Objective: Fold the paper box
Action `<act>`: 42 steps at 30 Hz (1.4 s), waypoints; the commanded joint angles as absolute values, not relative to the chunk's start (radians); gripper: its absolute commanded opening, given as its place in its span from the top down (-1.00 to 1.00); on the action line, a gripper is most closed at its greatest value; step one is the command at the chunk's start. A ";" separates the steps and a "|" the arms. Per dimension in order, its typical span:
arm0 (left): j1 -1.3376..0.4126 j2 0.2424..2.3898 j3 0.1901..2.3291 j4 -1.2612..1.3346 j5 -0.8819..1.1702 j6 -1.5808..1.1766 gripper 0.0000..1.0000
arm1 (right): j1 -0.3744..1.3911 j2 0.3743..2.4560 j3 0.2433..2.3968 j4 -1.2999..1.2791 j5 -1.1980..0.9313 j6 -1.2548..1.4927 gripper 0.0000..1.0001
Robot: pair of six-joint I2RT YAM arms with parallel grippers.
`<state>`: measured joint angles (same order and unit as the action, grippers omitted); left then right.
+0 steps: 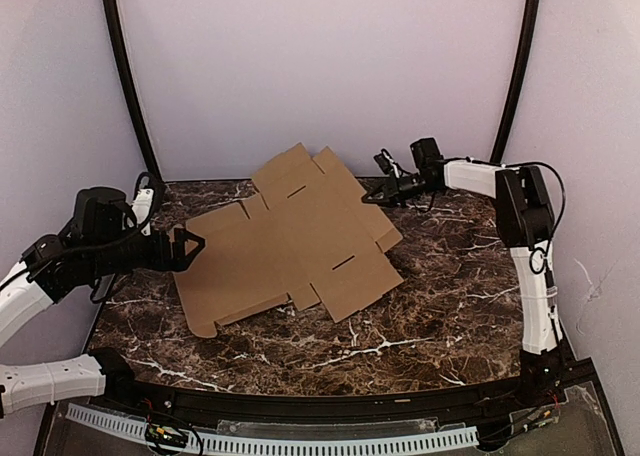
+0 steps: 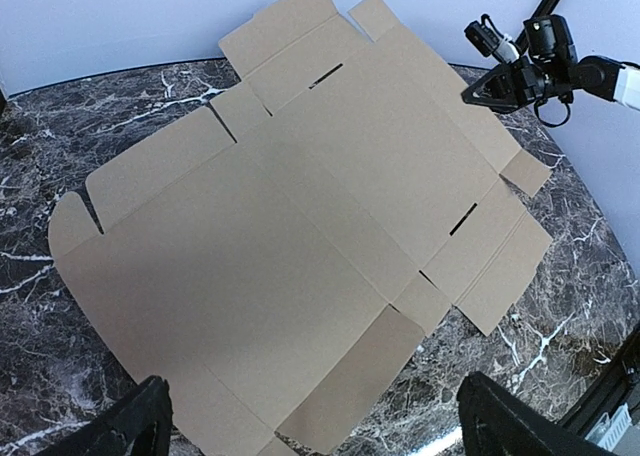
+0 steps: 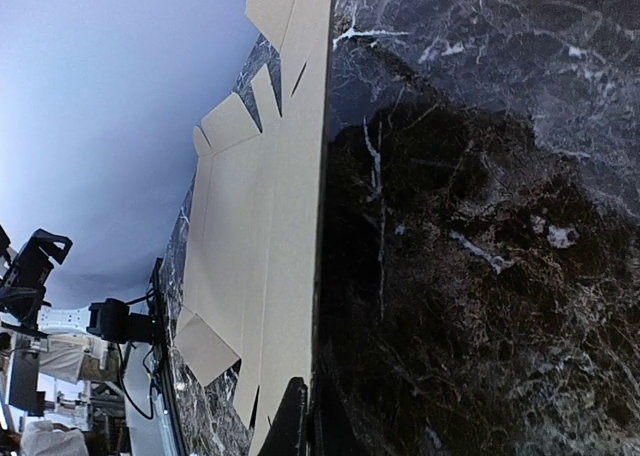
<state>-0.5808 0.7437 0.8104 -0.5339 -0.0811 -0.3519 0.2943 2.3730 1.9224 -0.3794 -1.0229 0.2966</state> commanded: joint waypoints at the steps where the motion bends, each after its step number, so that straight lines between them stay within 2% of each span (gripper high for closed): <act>1: -0.584 0.735 0.829 -0.578 -0.063 -0.339 -0.99 | 0.301 2.237 1.878 -0.489 -0.899 0.164 1.00; 12: -0.584 0.788 0.876 -0.561 -0.034 -0.281 -0.99 | 0.334 1.985 1.849 -0.735 -0.539 -0.062 1.00; 24: -0.584 0.819 0.916 -0.574 0.034 -0.245 -0.99 | 0.514 2.011 2.090 -1.006 -0.034 -0.277 1.00; 31: -0.584 0.780 0.901 -0.583 0.038 -0.262 -0.99 | 0.640 2.009 2.054 -0.946 0.259 -0.453 1.00; 36: -0.584 0.767 0.905 -0.572 0.064 -0.289 -0.99 | 0.705 1.998 2.009 -0.896 0.339 -0.580 1.00; 42: -0.584 0.765 0.901 -0.508 0.105 -0.339 -0.99 | 0.774 1.921 1.841 -0.753 0.379 -0.740 1.00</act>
